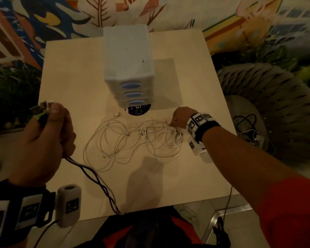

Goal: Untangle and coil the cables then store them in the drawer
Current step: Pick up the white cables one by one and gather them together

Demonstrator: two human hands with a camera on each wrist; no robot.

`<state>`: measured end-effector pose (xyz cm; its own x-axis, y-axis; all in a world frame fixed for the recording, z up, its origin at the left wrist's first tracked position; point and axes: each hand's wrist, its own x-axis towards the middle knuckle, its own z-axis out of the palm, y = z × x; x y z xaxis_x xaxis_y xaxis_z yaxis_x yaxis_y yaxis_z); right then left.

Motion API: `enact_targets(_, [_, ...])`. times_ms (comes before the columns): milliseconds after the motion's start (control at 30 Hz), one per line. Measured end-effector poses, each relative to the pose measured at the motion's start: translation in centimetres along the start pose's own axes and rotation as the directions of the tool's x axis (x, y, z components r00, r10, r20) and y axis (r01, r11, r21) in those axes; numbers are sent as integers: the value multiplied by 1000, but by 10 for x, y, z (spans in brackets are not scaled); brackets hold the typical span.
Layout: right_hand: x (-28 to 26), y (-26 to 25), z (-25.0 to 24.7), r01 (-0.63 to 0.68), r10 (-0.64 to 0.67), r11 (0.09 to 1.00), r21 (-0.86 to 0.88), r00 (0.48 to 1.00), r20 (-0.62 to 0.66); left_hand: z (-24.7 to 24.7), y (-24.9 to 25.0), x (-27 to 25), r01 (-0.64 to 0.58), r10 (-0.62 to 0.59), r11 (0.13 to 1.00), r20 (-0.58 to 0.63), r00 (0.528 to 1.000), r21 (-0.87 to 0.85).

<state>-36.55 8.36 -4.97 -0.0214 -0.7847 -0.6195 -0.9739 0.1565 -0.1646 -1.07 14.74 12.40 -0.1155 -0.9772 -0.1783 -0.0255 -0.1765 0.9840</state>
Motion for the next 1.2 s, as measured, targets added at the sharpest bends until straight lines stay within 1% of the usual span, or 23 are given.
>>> enact_targets(67, [-5, 4, -3, 17, -17, 991, 130, 1000, -8, 7, 2, -2, -9, 9, 1000, -5, 1000, 6])
enact_targets(100, [-6, 9, -6, 40, -38, 970, 241, 999, -13, 10, 3, -3, -21, 21, 1000, -9, 1000, 6])
enact_targets(133, [-10, 13, -10, 55, -52, 919, 390, 998, -18, 12, 4, -4, -34, 34, 999, -7, 999, 7])
enact_targets(167, [-16, 18, -13, 66, -58, 838, 541, 998, -31, 14, 4, -5, -45, 45, 999, 2, 999, 8])
enact_targets(200, [-22, 23, -16, 83, -55, 751, 655, 996, -63, 15, 4, -5, -47, 47, 999, 11, 999, 5])
enact_targets(233, [-29, 28, -19, 116, -49, 674, 729, 992, -113, 16, 3, -5, -44, 44, 999, 18, 999, 2])
enact_targets(300, [-44, 35, -24, 191, -29, 541, 819, 977, -209, 17, 3, -4, -41, 41, 999, 23, 999, 4])
enact_targets(367, [-56, 42, -28, 238, -11, 415, 878, 967, -256, 19, 2, -4, -42, 41, 999, 32, 999, 12])
enact_targets(433, [-68, 48, -30, 273, -22, 338, 901, 959, -282, 23, 1, -5, -46, 46, 999, 40, 998, 9])
enact_targets(533, [-83, 50, -30, 323, -34, 300, 898, 944, -328, 33, -1, -7, -54, 52, 998, 51, 997, 44])
enact_targets(667, [-96, 46, -27, 358, -18, 264, 896, 930, -367, 45, -5, -11, -47, 35, 993, 112, 993, 104])
enact_targets(733, [-98, 46, -22, 365, -9, 288, 886, 926, -378, 50, -7, -13, -44, 25, 990, 138, 990, 132])
enact_targets(800, [-96, 48, -12, 349, 10, 354, 868, 926, -377, 57, -11, -14, -49, 21, 984, 158, 987, 173])
enact_targets(867, [-92, 54, 0, 316, 55, 408, 856, 928, -369, 62, -17, -13, -62, 18, 967, 176, 984, 246])
enact_targets(900, [-90, 57, 7, 296, 87, 415, 860, 928, -361, 64, -21, -12, -67, 11, 953, 187, 982, 294])
enact_targets(967, [-88, 64, 20, 266, 146, 386, 883, 928, -343, 73, -28, -10, -75, -8, 911, 199, 980, 406])
enact_targets(1067, [-91, 68, 37, 252, 191, 291, 923, 930, -314, 89, -43, -6, -103, -19, 807, 199, 980, 582])
enact_targets(1133, [-93, 68, 46, 249, 198, 227, 942, 935, -295, 99, -55, -4, -135, -35, 750, 242, 970, 648])
enact_targets(1200, [-95, 65, 52, 248, 189, 187, 951, 941, -282, 109, -71, -1, -171, -73, 696, 305, 949, 698])
